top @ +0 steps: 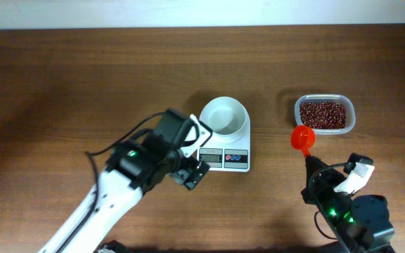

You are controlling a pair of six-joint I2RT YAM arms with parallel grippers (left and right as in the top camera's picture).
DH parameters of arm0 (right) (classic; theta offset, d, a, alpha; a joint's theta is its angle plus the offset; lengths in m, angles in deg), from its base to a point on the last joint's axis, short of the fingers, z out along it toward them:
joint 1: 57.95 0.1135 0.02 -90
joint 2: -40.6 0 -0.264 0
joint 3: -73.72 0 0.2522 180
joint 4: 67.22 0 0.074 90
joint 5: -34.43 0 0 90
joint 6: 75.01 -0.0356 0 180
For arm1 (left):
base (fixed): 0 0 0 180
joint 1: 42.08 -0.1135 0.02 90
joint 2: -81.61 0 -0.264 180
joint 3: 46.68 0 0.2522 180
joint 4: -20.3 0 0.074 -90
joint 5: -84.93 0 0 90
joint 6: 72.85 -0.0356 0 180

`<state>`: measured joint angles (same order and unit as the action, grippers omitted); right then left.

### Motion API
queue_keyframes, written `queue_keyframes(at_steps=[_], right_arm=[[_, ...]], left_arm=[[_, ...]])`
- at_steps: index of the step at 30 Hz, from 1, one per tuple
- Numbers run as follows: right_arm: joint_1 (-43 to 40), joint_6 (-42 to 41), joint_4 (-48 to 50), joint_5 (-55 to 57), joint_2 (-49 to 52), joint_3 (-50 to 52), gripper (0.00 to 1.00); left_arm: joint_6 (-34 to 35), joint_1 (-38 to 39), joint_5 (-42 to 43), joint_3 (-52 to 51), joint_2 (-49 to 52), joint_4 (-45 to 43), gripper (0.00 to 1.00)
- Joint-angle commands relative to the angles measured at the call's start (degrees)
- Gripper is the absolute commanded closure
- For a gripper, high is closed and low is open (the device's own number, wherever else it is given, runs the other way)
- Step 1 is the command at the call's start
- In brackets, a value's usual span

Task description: Scoop and weigh 50g on scale

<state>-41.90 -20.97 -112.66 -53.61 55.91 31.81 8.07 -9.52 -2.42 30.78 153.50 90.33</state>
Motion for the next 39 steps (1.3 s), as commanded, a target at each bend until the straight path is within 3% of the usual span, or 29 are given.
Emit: queue_keyframes(at_steps=[1,4,5,8,10,13,16,26,29,39], right_arm=[[-0.39,2.80,-0.09,-0.68,-0.26,-2.93,0.96],[-0.39,3.87,-3.76,-0.79,2.82,-5.40,0.96],[-0.39,5.38,-6.21,-1.42,5.70,-7.74,0.96],[-0.39,9.53,-15.10,-1.79,16.68,-17.81,0.96],[-0.39,10.71,-23.52,-1.79,26.08,-26.86,0.96],[-0.39,11.32,-26.86,-3.43,31.65,-30.93,0.96],[-0.39,12.15,-26.77,-5.66,31.80,-30.93,0.96],[-0.39,12.20,-27.52,-8.79,27.76,-30.93,0.96],[-0.39,12.17,-27.45,-8.79,28.59,-30.93,0.96],[-0.39,12.17,-27.23,-8.83,30.12,-30.93,0.96]], left_arm=[[-13.66,-1.22,7.69,1.44,-8.02,1.51,0.01],[-16.35,-1.22,6.99,1.42,-11.85,1.70,0.01],[-16.35,-1.22,3.45,1.42,-11.91,2.05,0.01],[-16.31,-1.66,4.04,1.40,-11.65,2.97,0.01],[-16.59,-6.38,9.66,3.08,-11.65,3.50,0.01],[-22.53,-16.37,22.23,8.11,-11.02,7.93,0.01],[-31.32,-21.49,28.24,10.73,-7.06,13.81,0.01],[-32.13,-21.46,27.36,10.71,-1.84,13.70,0.01],[-32.20,-21.49,19.28,10.71,-1.84,13.68,0.01],[-32.17,-16.04,17.03,10.69,-1.84,11.80,0.01]])
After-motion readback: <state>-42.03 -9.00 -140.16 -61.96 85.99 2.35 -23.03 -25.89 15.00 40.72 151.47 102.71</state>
